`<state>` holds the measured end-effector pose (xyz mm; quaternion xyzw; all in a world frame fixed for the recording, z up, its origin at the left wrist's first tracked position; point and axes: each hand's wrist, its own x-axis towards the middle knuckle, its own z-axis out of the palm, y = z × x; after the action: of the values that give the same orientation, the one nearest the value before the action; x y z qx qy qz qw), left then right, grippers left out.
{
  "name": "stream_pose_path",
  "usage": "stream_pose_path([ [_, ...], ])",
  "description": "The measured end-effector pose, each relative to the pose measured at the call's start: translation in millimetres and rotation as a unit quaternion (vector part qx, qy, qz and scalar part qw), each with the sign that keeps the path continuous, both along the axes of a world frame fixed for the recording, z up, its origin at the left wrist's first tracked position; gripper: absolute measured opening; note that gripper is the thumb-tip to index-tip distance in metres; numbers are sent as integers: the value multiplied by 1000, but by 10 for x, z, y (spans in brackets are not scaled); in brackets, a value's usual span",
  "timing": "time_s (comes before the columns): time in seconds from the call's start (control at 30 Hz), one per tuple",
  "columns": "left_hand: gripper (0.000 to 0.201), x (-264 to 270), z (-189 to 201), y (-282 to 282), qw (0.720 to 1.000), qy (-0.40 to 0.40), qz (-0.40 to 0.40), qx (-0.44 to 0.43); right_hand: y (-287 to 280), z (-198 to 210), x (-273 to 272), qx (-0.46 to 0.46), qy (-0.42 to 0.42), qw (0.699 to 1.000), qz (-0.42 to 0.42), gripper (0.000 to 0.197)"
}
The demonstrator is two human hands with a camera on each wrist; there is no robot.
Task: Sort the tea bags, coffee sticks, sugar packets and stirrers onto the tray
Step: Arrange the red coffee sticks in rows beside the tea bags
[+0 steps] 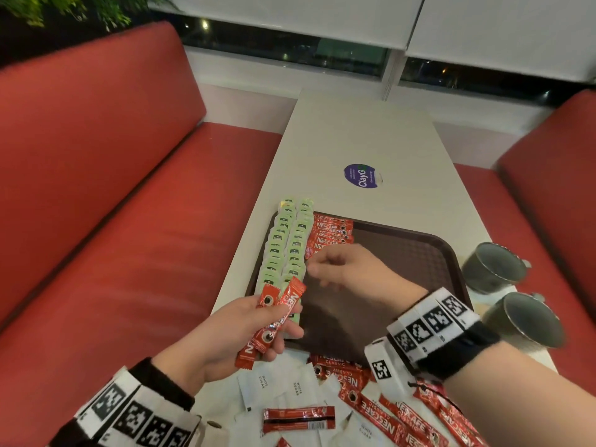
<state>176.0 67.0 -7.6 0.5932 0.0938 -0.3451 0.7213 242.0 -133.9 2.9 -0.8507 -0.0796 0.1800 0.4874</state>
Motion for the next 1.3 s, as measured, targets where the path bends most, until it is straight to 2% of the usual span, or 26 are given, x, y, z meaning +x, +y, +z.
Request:
stream_pose_path([
  [0.1,26,-25,-14,-41,999,-6,-35,11,64,68,-222,9,11,998,56,4],
  [0.2,27,-66,-6,-78,998,-17,-48,22,55,-16,-326,31,10,999,7,7],
  [0.3,31,-81,-36,-117,999,-31,8,4,30,-78,-409,70,16,995,-68,7],
  [0.47,29,-8,-92,-199,994,-51,92,-34,109,-90,-526,41,17,999,-13,13],
  [0.6,21,52,-37,-315,981,-40,158,-106,264,-200,-532,38,-3,999,-23,14],
  [0.8,10,71,-135,-244,970,-22,222,-98,228,-274,-461,146,14,984,-99,7],
  [0.97,19,36,-206,-103,964,27,240,-112,-142,-304,-113,69,-20,979,-191,19],
  [1.13,27,20,-246,20,965,46,237,-98,-523,-455,294,-90,-24,972,-216,12],
  [1.3,27,29,-242,58,967,42,230,-98,-550,-656,495,-68,62,962,-257,16],
])
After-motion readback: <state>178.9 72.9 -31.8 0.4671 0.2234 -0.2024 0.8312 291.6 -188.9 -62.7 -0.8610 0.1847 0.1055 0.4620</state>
